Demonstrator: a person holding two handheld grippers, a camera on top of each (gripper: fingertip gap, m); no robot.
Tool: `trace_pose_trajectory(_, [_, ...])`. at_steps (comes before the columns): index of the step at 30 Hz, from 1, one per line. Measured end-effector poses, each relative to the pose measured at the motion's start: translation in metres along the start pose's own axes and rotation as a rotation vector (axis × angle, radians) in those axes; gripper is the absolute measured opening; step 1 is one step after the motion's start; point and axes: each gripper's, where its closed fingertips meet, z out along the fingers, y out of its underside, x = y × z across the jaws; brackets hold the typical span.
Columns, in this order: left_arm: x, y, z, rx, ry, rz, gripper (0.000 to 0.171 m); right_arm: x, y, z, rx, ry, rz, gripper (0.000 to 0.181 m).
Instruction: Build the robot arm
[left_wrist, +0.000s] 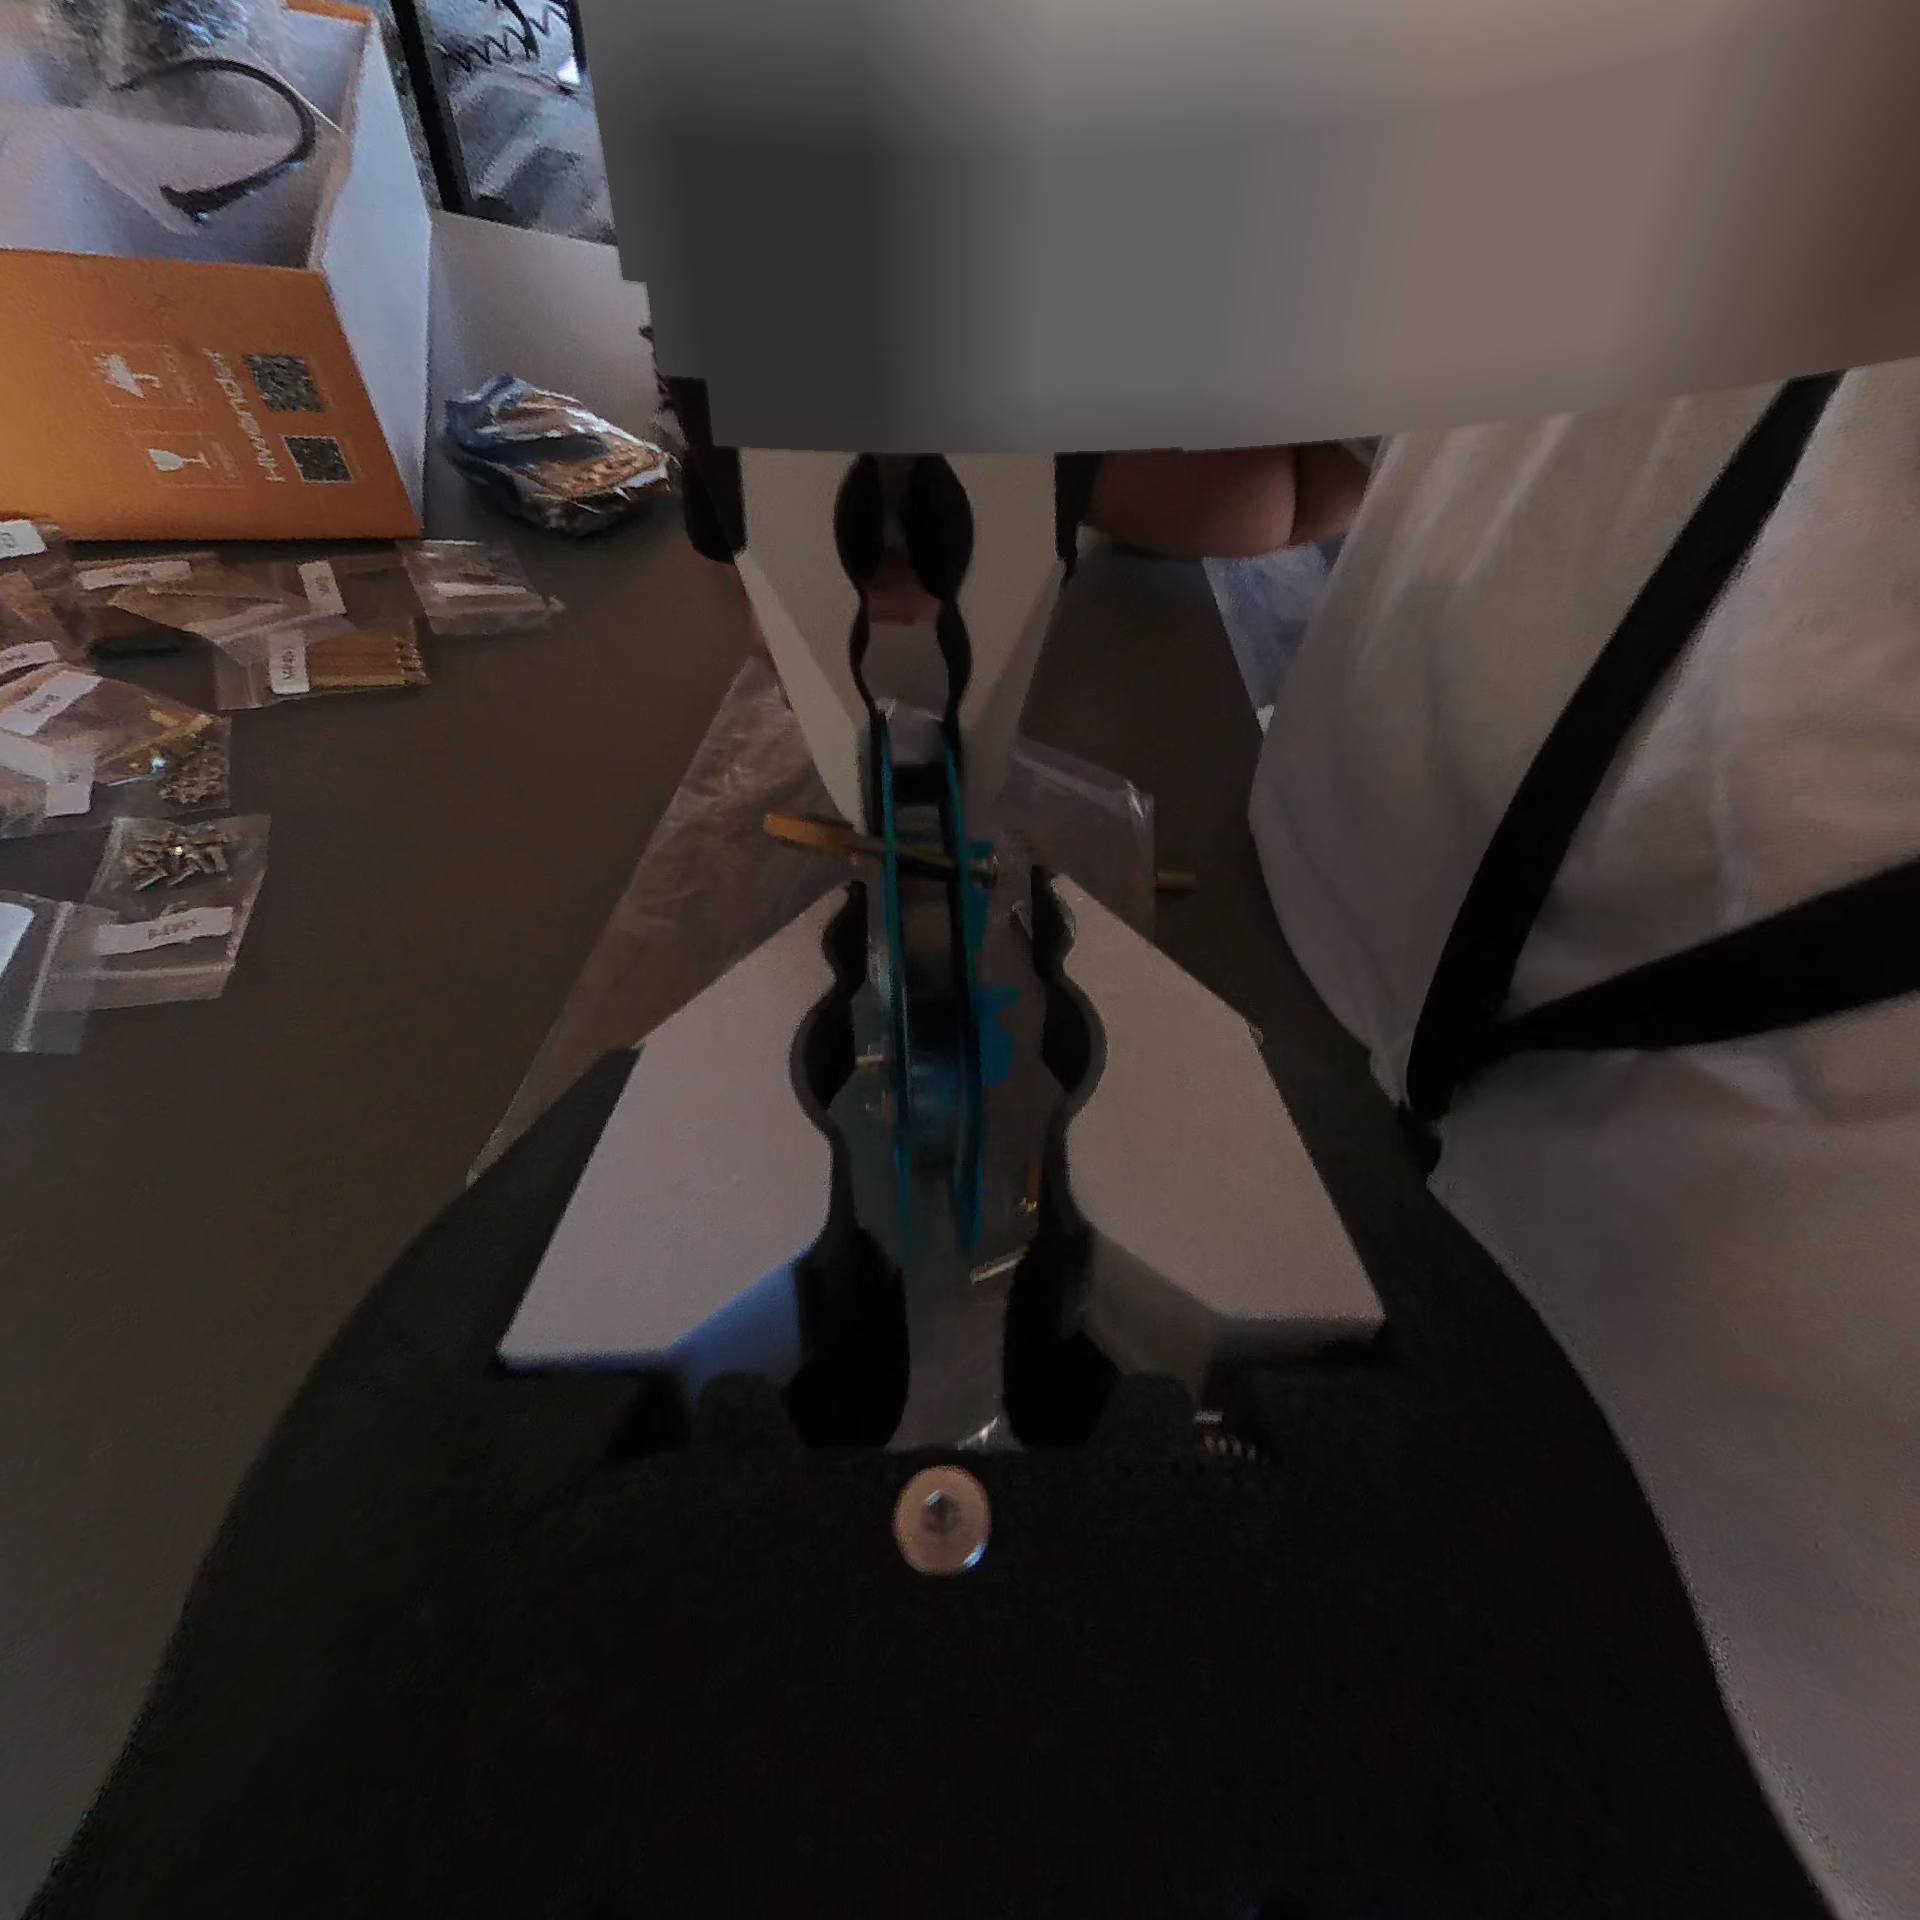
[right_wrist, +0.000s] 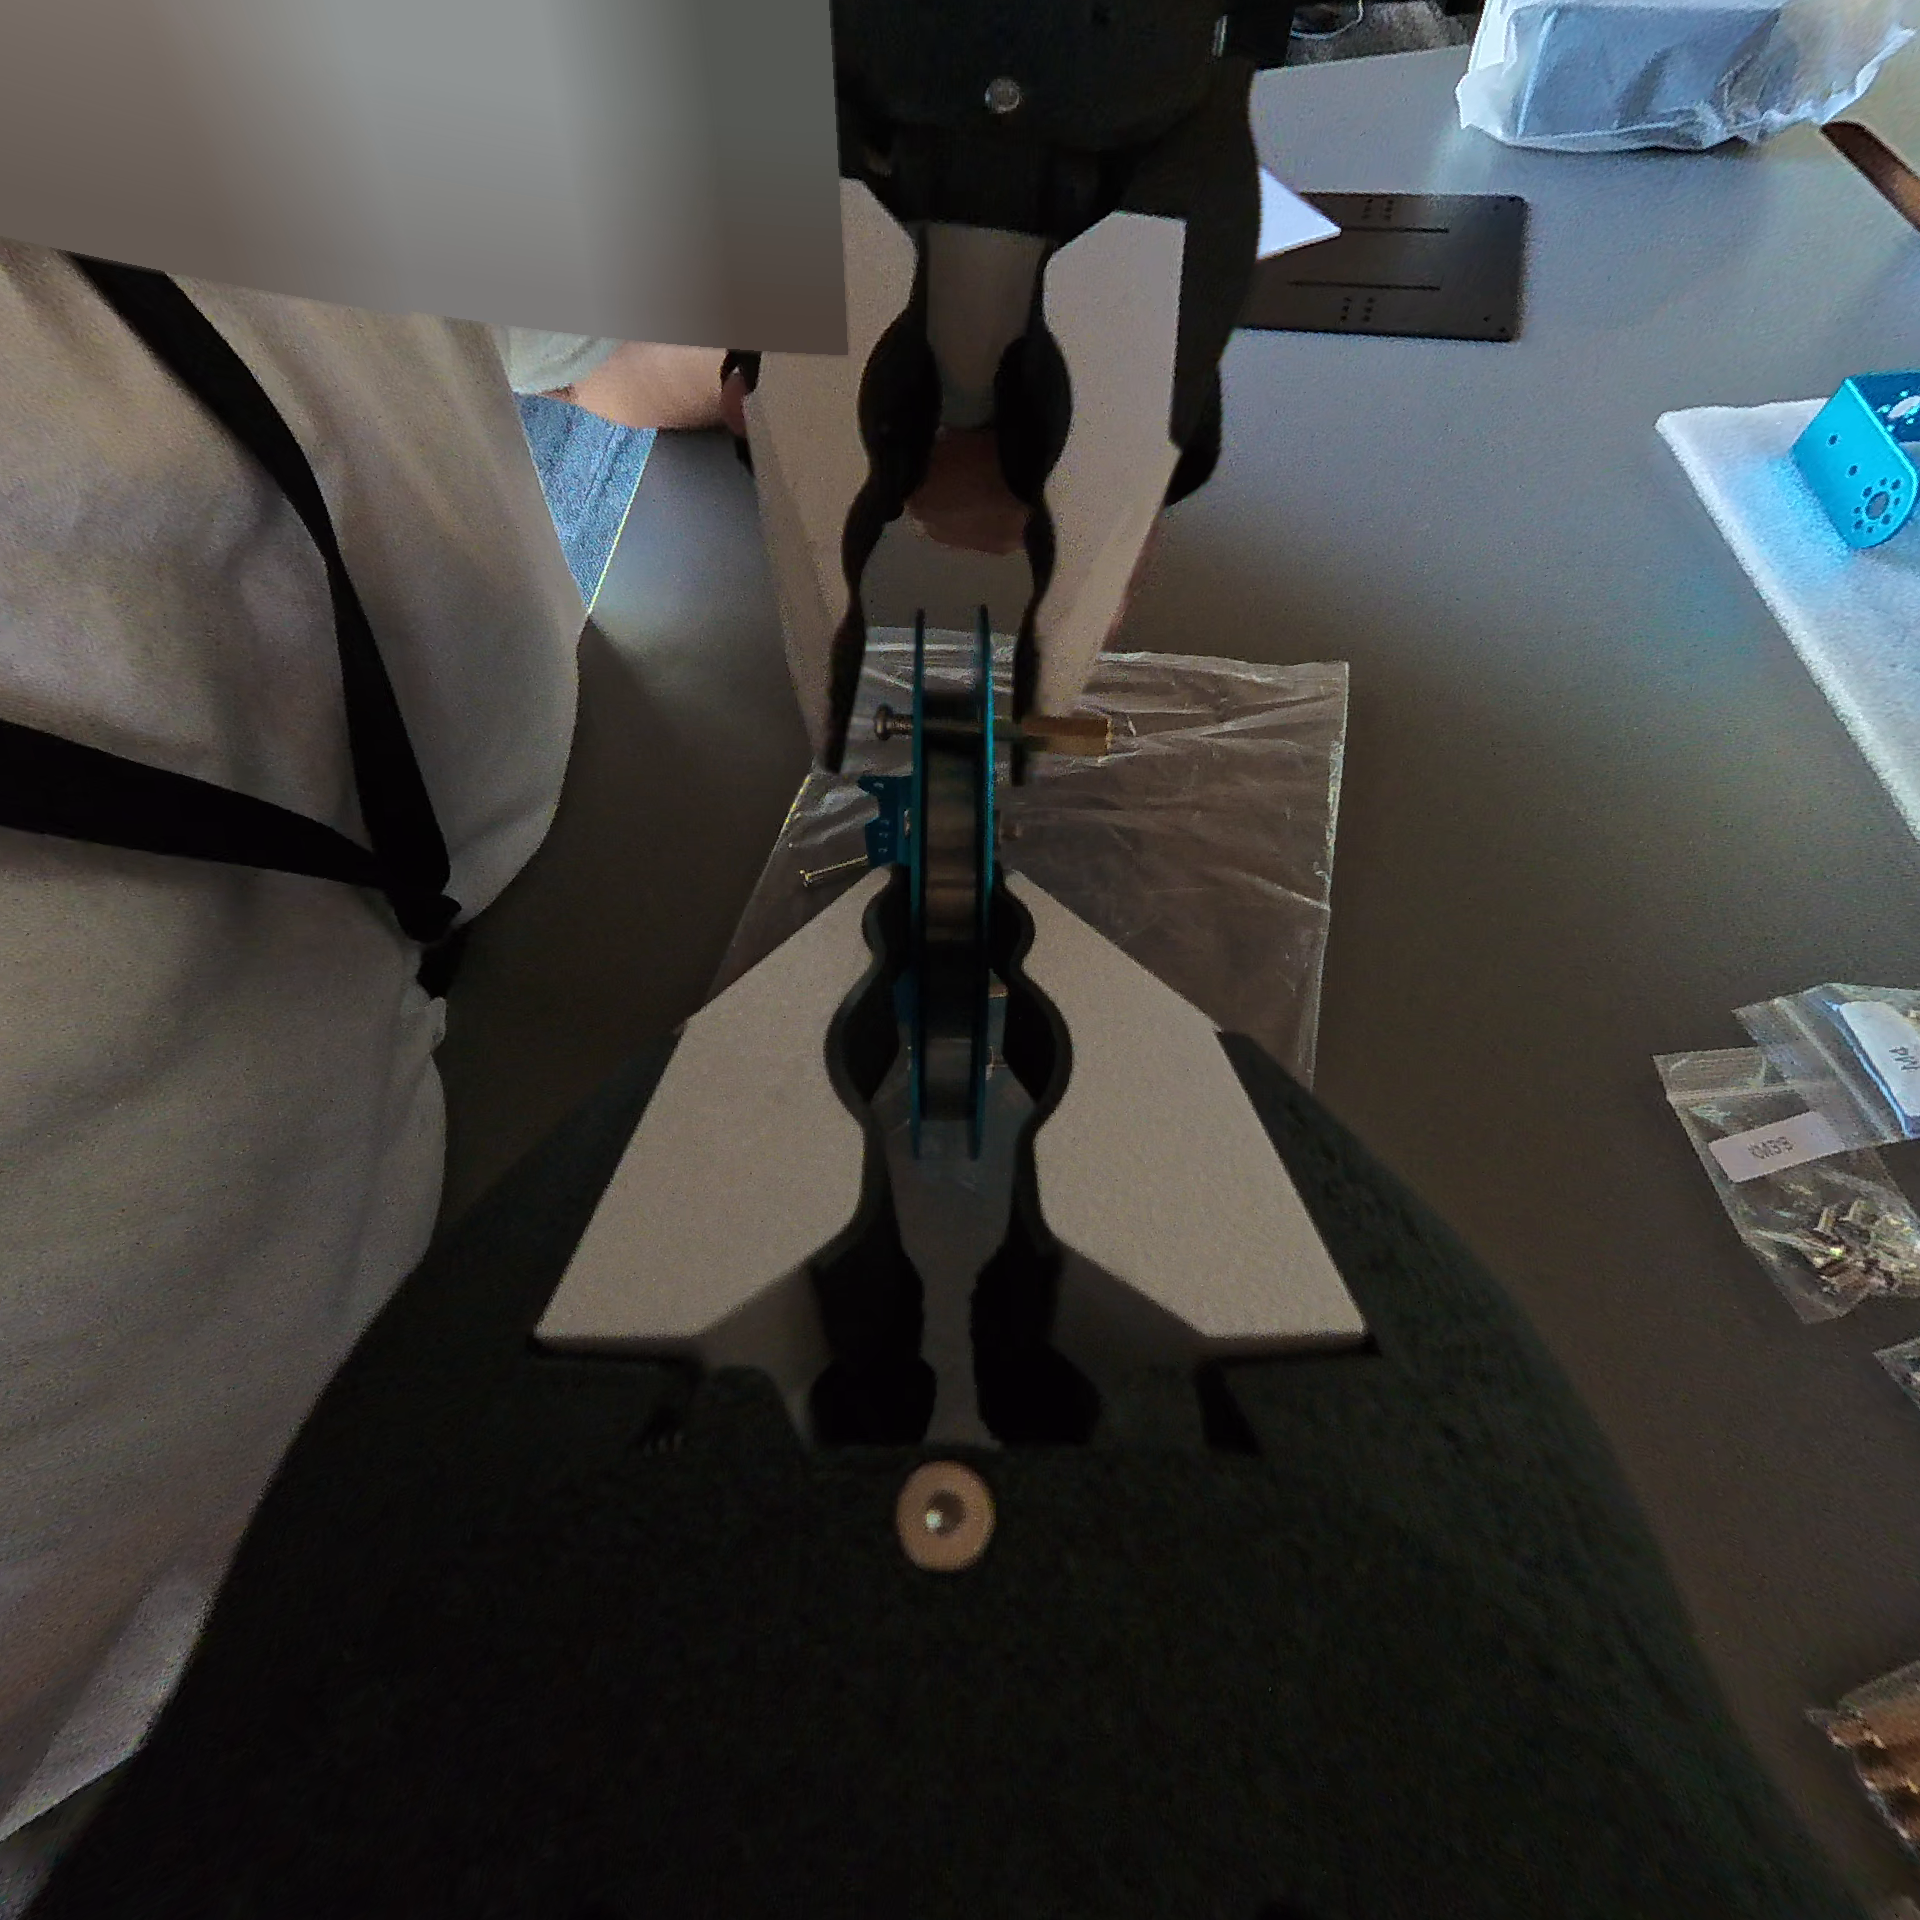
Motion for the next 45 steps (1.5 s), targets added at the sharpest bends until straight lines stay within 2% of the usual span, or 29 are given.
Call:
trace_pose_trajectory(4, [0.003,0.016,0.0,-0.04,0.021,0.065,0.027,0.001,0.001,-0.001,0.012,-0.013,0.013,0.012])
trace_pose_trajectory(7, [-0.001,0.016,0.001,-0.027,0.016,0.071,0.017,-0.001,0.002,-0.002,0.014,-0.025,0.011,0.012])
trace_pose_trajectory(11, [-0.005,0.015,0.002,-0.003,0.001,0.081,0.013,-0.001,0.003,-0.004,0.009,-0.02,-0.012,0.014])
trace_pose_trajectory(15, [-0.005,0.015,0.001,-0.01,-0.005,0.089,0.013,0.003,-0.004,-0.016,0.03,0.02,-0.038,0.024])
trace_pose_trajectory(20, [-0.005,0.015,0.002,-0.016,-0.006,0.084,0.013,-0.001,-0.027,-0.038,0.094,0.064,-0.065,0.013])
trace_pose_trajectory(25, [-0.005,0.014,0.003,-0.019,-0.014,0.079,0.013,-0.007,-0.013,-0.022,-0.005,0.048,-0.055,0.015])
trace_pose_trajectory(28, [-0.006,0.015,0.003,-0.02,-0.019,0.08,0.013,-0.006,-0.009,-0.018,-0.031,0.079,-0.093,0.0])
trace_pose_trajectory(45, [-0.004,0.02,0.0,-0.035,-0.004,0.103,0.013,-0.008,-0.005,-0.021,-0.035,0.03,-0.038,0.0])
